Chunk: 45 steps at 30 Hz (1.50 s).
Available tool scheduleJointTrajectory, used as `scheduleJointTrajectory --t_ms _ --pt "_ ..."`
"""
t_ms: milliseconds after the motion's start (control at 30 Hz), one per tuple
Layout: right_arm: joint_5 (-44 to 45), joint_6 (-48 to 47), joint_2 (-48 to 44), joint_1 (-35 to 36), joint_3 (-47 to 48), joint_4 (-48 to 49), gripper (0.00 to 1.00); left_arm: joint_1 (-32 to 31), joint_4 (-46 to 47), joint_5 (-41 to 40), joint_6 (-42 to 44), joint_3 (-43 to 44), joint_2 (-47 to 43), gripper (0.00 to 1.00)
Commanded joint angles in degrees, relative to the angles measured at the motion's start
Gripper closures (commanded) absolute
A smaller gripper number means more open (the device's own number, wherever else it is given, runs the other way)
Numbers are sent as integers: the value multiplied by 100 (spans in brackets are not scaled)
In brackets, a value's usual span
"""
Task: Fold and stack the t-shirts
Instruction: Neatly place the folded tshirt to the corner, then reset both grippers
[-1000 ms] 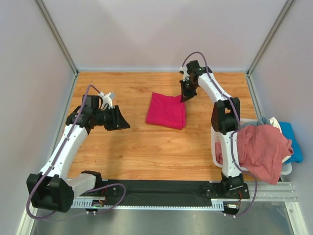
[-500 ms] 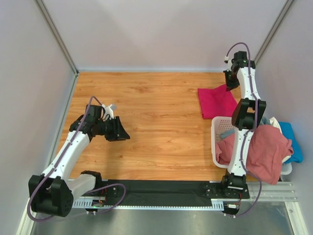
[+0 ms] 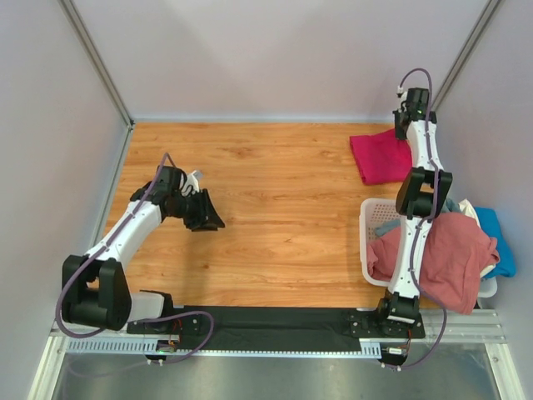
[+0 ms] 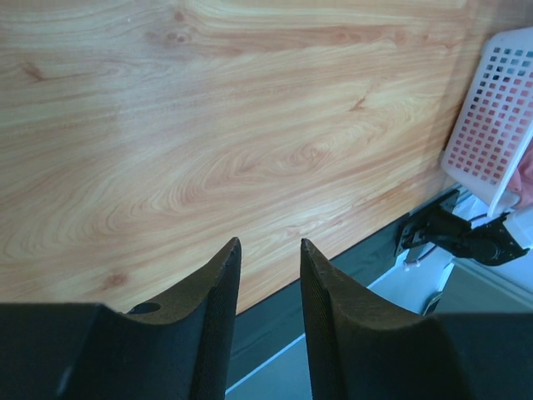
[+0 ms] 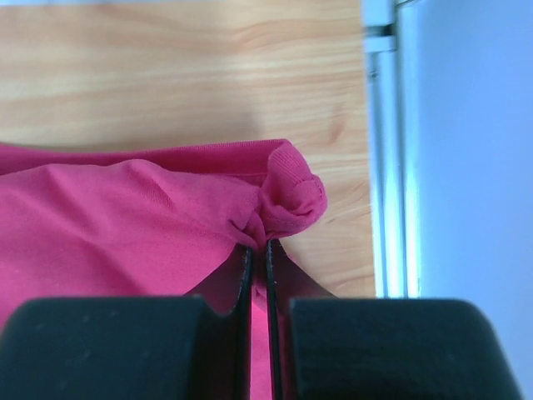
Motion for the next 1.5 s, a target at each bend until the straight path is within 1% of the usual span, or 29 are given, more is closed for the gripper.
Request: scheduleJointTrajectory --t_ms 0,100,233,433,667,733,800,867,900,933,967,1033,1067,1100,1133,1167,1200,1233,1267,1300,1333,1367,1400,1433,1467 --pt "314 457 107 -235 361 1021 100 -93 251 -38 -147 387 307 59" --pt "376 562 318 -297 589 1136 100 -242 277 -108 -244 581 501 59" --pt "314 668 468 -376 572 1400 100 -410 339 -152 -384 634 633 59" --pt "-2 300 696 -394 624 1962 100 -541 321 -240 -455 818 826 59" --pt "94 185 863 -402 660 2367 100 -708 313 -302 -534 942 1011 59" --pt "287 132 881 -411 660 2507 83 -770 321 -319 -578 968 1037 59" --pt "367 53 837 -411 660 2613 72 -814 278 -328 -595 1055 1064 59" --pt "525 44 776 -446 651 2631 66 -858 234 -363 -587 1117 1082 59" --pt "586 61 680 -446 651 2561 56 -867 181 -372 -587 1187 1082 59" --pt "691 70 618 -455 642 2500 51 -876 163 -381 -595 1223 1082 59" --pt "744 96 417 -464 564 2343 43 -884 128 -381 -613 1258 1064 59" --pt "850 245 127 -438 353 2122 37 -928 102 -425 -639 1363 994 59" --pt "833 324 -258 -411 56 1886 33 -972 93 -442 -648 1381 950 59" --pt "755 464 -479 -385 -112 1745 31 -998 110 -460 -700 1372 932 59" --pt "693 588 -908 -298 -270 1569 28 -1025 163 -443 -744 1355 845 59" --pt "605 728 -1147 -245 -420 1228 23 -1095 198 -451 -841 1285 801 59" --pt "404 851 -1402 -209 -796 1051 22 -1148 259 -434 -894 1232 739 59" --pt "202 1122 -1648 -113 -930 866 20 -1183 312 -442 -964 1162 582 59" --pt "78 1334 -2103 -78 -1044 368 18 -1235 408 -442 -1113 1092 485 59" --pt "-97 1406 -2316 -34 -1246 155 13 -1323 479 -434 -1175 926 380 58" --pt "-473 1772 -2553 89 -1448 -22 10 -1385 549 -512 -1245 820 135 57" --pt "-564 1897 -3060 168 -1676 -171 4 -1420 646 -565 -1394 610 2 57" --pt "-826 1985 -3370 247 -1983 -129 0 -1447 699 -592 -1482 477 -139 55" --pt "-1194 2152 -3712 387 -2934 2 0 -1473 778 -601 -1579 345 -453 54" --pt "-1371 2623 -4499 432 -3448 438 0 -1482 909 -635 -1824 39 -648 52"
